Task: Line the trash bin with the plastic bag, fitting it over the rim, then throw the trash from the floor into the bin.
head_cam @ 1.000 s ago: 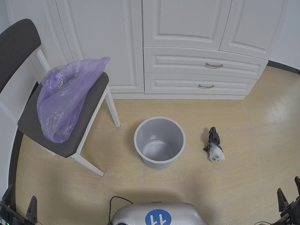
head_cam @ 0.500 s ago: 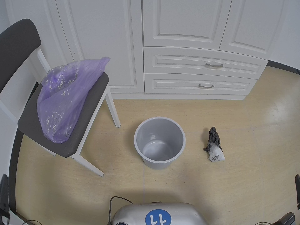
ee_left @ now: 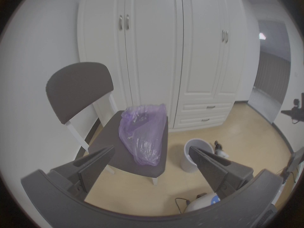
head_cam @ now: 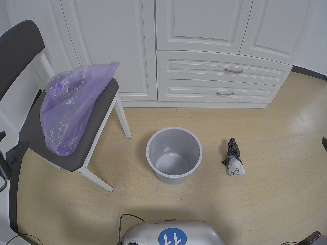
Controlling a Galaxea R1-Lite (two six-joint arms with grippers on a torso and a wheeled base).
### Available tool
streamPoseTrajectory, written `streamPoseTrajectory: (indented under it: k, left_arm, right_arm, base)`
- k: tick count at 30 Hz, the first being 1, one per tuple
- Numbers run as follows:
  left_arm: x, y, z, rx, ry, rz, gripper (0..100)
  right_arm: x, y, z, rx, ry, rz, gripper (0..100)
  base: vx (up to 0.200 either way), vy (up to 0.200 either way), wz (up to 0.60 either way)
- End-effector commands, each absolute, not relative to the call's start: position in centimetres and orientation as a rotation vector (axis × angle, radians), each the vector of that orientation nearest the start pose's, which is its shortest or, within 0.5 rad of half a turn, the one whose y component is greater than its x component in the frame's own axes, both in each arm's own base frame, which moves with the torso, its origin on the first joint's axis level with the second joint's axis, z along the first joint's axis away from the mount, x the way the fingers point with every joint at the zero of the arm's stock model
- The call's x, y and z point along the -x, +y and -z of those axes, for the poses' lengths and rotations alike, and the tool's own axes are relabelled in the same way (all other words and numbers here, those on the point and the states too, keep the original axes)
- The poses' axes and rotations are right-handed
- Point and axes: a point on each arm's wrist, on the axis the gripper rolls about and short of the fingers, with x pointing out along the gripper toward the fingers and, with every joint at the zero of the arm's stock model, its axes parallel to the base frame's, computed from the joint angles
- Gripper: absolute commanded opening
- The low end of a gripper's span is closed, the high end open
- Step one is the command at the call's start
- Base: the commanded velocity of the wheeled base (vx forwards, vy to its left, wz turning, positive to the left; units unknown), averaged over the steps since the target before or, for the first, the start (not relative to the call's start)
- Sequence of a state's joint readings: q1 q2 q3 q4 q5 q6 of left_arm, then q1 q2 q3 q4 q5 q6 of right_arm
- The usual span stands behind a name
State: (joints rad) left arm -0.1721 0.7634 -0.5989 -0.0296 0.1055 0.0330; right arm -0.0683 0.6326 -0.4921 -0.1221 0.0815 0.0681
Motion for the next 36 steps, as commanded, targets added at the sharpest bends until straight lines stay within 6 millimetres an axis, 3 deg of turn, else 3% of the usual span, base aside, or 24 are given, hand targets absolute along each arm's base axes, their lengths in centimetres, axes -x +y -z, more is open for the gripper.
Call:
streamPoseTrajectory:
  k: [1, 5, 13, 33, 36]
  left_arm:
    - [-18.0, -10.7, -22.6, -0.367, 0.415, 0.088, 100]
    - [-19.3, -12.1, -20.7, -0.500, 0.489, 0.038, 100]
    - [-21.3, -12.9, -17.5, -0.639, 0.591, -0.129, 100]
    - [-24.3, -8.7, -17.6, -0.750, 0.636, -0.339, 100]
    - [-25.6, -8.0, -17.1, -0.770, 0.635, -0.371, 100]
  right_arm:
    - [-11.7, -1.2, -22.5, -0.096, 0.173, 0.175, 100]
    - [-11.7, -1.2, -22.0, -0.052, 0.193, 0.186, 100]
    - [-11.6, -1.2, -21.0, -0.002, 0.232, 0.178, 100]
    - [-11.8, -1.3, -20.0, 0.023, 0.280, 0.172, 100]
    - [-11.8, -1.3, -20.1, 0.021, 0.274, 0.172, 100]
  base:
    - [0.000, 0.000, 0.00]
    - [0.000, 0.000, 0.00]
    - [0.000, 0.000, 0.00]
    - [0.000, 0.000, 0.00]
    - [0.000, 0.000, 0.00]
